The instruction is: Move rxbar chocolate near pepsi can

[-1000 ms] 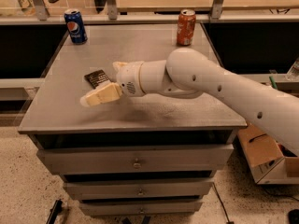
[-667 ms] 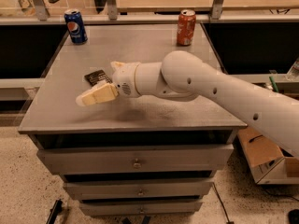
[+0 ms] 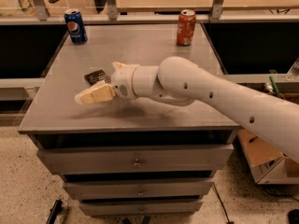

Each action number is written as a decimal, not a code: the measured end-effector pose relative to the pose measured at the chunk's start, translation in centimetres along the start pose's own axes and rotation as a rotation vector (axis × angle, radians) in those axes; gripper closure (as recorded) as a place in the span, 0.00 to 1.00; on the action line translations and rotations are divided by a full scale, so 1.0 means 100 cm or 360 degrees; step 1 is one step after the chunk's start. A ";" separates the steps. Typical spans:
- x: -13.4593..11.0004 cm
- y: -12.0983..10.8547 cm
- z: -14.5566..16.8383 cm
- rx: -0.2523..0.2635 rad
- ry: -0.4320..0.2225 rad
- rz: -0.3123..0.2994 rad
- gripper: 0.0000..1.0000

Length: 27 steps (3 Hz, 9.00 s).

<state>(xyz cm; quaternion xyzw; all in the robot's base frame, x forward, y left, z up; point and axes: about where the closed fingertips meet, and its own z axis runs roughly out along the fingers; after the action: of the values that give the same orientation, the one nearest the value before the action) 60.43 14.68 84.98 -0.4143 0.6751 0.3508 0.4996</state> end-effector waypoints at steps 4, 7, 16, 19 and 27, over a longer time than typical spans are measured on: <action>0.000 -0.004 -0.001 -0.0054 0.0216 -0.0033 0.00; 0.025 -0.004 0.002 -0.0027 0.0304 -0.0051 0.00; -0.022 -0.041 0.025 -0.0182 0.0027 -0.0206 1.00; -0.028 -0.084 0.048 -0.0167 0.0029 -0.0243 1.00; -0.039 -0.132 0.095 0.0042 0.0031 -0.0219 1.00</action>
Offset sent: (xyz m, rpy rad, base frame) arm 0.0165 -0.0084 0.0045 -0.0818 0.0557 0.0413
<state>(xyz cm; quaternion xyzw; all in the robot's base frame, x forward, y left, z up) 76.73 18.54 85.55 -0.4565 0.6544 0.3025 0.5215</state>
